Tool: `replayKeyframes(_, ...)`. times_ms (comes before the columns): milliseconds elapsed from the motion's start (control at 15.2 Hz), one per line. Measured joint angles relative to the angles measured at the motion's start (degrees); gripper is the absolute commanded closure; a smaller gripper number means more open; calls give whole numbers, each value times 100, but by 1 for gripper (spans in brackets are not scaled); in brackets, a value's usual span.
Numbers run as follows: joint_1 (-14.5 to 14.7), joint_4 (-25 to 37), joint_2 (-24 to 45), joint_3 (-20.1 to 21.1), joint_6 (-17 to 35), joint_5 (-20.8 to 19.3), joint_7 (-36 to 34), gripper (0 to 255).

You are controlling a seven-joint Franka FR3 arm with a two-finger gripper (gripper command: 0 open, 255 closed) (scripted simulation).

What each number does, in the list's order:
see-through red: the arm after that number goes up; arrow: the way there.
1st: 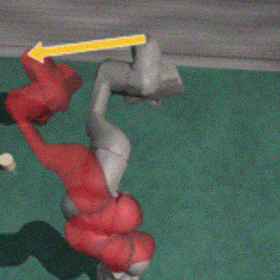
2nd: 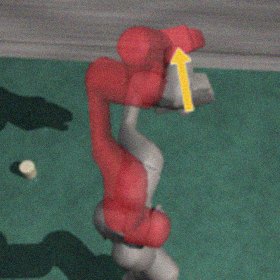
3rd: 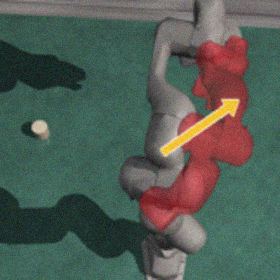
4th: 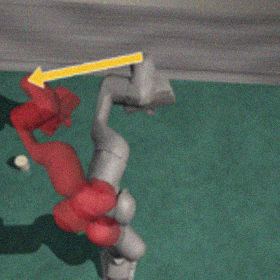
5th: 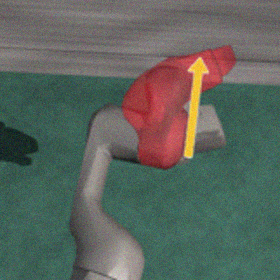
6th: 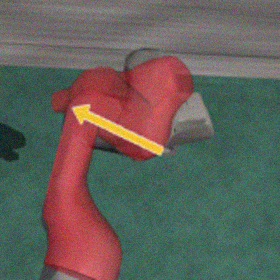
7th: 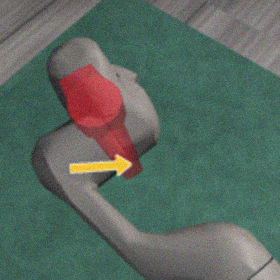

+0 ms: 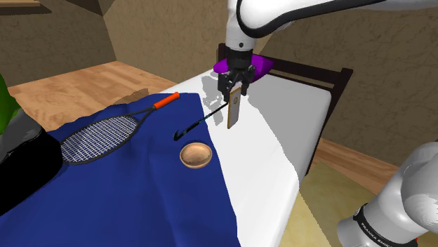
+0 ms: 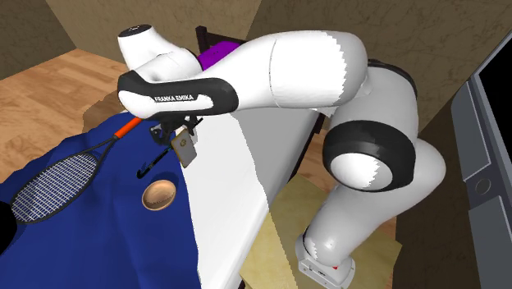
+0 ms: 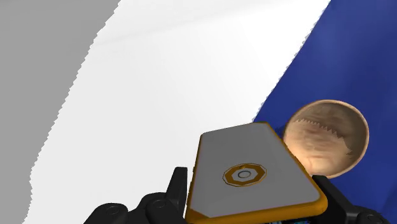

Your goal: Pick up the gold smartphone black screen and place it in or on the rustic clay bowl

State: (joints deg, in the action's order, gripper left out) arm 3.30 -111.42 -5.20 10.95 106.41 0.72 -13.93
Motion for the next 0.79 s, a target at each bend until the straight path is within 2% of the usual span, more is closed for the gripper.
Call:
replayKeyframes(198, 162, 460, 321, 199, -144, -57, -380, 255)
replayKeyframes(726, 721, 2165, 1506, 656, -721, -404, -1426, 255)
replayKeyframes(792, 745, 2209, 1564, 667, -711, -421, -1464, 255)
